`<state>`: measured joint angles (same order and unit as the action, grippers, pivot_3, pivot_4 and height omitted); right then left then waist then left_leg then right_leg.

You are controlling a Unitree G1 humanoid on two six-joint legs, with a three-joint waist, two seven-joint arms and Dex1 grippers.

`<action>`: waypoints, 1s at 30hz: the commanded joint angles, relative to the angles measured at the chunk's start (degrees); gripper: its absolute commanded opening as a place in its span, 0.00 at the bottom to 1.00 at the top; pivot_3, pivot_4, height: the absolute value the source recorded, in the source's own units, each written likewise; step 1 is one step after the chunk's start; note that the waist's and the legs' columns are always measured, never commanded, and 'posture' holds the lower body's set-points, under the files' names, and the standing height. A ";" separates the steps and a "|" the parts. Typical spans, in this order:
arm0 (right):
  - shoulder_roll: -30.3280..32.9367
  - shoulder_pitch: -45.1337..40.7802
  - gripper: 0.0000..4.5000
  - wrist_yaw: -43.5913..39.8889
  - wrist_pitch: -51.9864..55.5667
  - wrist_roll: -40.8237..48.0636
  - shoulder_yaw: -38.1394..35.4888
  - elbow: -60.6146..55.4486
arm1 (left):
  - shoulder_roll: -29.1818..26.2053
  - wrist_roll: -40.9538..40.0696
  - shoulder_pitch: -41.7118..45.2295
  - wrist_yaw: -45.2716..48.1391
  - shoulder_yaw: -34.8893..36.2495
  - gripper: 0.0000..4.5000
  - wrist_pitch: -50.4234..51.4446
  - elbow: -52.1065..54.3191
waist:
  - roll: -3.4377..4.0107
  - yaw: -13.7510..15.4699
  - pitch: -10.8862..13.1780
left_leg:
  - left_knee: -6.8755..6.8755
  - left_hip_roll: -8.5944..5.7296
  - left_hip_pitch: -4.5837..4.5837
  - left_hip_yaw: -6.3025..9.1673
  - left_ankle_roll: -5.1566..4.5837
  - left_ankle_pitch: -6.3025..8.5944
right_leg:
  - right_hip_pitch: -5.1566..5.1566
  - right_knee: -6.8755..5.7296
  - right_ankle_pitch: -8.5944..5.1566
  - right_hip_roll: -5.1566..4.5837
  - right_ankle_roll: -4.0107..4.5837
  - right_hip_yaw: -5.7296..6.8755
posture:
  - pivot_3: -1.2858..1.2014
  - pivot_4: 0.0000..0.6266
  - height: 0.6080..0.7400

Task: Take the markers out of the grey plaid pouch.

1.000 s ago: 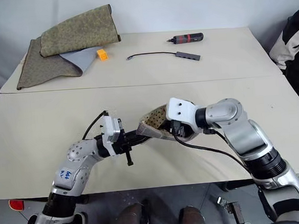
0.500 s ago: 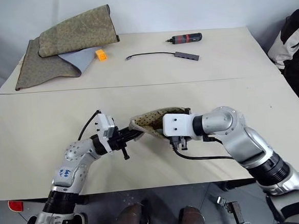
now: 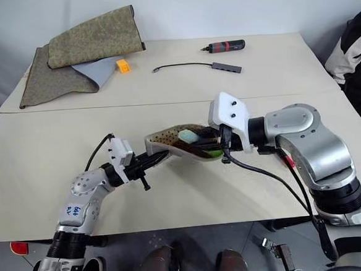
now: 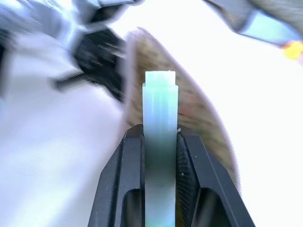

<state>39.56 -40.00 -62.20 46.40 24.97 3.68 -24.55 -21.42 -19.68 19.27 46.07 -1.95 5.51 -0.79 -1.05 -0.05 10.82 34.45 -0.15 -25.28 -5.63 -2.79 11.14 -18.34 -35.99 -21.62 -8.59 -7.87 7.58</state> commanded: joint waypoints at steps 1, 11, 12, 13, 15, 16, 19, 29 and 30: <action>-4.55 -6.18 0.11 6.58 4.06 7.11 -7.54 0.30 | -0.28 -0.64 0.34 -0.18 1.11 0.00 0.32 1.12 | 0.00 -0.13 0.00 | 0.00 0.00 0.00 -0.01 0.00 0.00 | -0.01 -0.01 0.00 0.00 0.00 0.01 | 0.52 0.24 1.00; 9.17 -7.11 0.11 13.05 2.06 -5.03 -3.51 14.80 | -2.78 -10.72 -1.14 -1.38 10.70 0.00 12.25 2.70 | -0.02 0.41 -0.01 | -0.01 -0.17 -0.08 0.05 -0.06 0.03 | -0.06 -0.27 0.01 -0.06 -0.01 -0.08 | 0.52 0.24 1.00; 11.42 -4.62 0.11 11.59 1.37 -6.22 -1.41 13.91 | -2.94 -12.00 -1.35 -1.22 11.25 0.00 13.95 3.27 | -0.02 0.28 0.00 | -0.01 -0.17 -0.09 0.04 -0.07 0.03 | -0.05 -0.23 0.01 -0.06 -0.02 -0.08 | 0.52 0.24 1.00; 11.56 -2.86 0.11 11.38 3.03 -5.13 -1.24 12.86 | -3.24 -12.81 -1.58 -0.88 11.60 0.00 15.08 3.64 | -0.02 0.16 0.00 | -0.01 -0.14 -0.09 0.04 -0.07 0.03 | -0.05 -0.20 0.01 -0.04 -0.02 -0.07 | 0.52 0.24 1.00; 10.56 0.22 0.11 11.59 7.32 -1.88 -1.87 10.65 | -3.30 -14.31 -1.60 -1.54 12.81 0.00 17.11 3.74 | -0.01 -0.10 0.00 | -0.06 -0.07 -0.09 0.04 -0.04 0.01 | -0.01 -0.08 0.01 0.01 -0.02 -0.05 | 0.52 0.24 1.00; 9.63 1.00 0.11 12.17 10.15 -0.18 -2.68 10.14 | -3.25 -14.79 -1.53 -1.68 13.10 0.00 17.71 3.79 | 0.00 -0.32 0.00 | -0.06 -0.07 -0.09 0.02 -0.03 0.00 | -0.04 -0.09 0.01 0.01 -0.02 -0.06 | 0.52 0.24 1.00; 10.43 5.33 0.11 13.36 11.61 -1.73 -0.80 10.52 | -3.09 -14.36 -1.28 -1.57 12.85 0.00 17.02 3.90 | 0.00 -0.53 0.00 | -0.10 0.02 -0.06 -0.07 0.02 -0.03 | -0.05 -0.10 0.01 0.06 -0.02 -0.08 | 0.52 0.24 1.00; 6.37 11.17 0.27 17.15 5.12 -7.25 3.65 13.29 | -4.11 -15.13 -1.40 -1.60 12.52 0.00 20.59 4.63 | -0.11 -0.01 -0.06 | -0.01 -0.02 -0.03 -0.04 0.01 -0.02 | -0.02 0.04 0.01 0.03 -0.02 -0.12 | 0.52 0.24 1.00; 6.21 11.27 0.31 17.15 4.94 -7.45 3.82 13.38 | -4.67 -14.86 -1.47 -1.56 12.50 0.00 21.19 4.51 | -0.11 -0.01 -0.06 | -0.01 -0.02 -0.03 -0.04 0.01 -0.02 | -0.02 0.03 0.01 0.03 -0.02 -0.12 | 0.52 0.24 1.00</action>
<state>45.84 -28.83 -45.27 52.26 17.90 7.82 -10.82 -24.84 -33.89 17.66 43.98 10.10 26.02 1.73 -1.15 -0.06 10.76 34.39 -0.17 -25.31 -5.67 -2.78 11.12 -18.40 -35.96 -21.61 -8.55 -7.89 7.45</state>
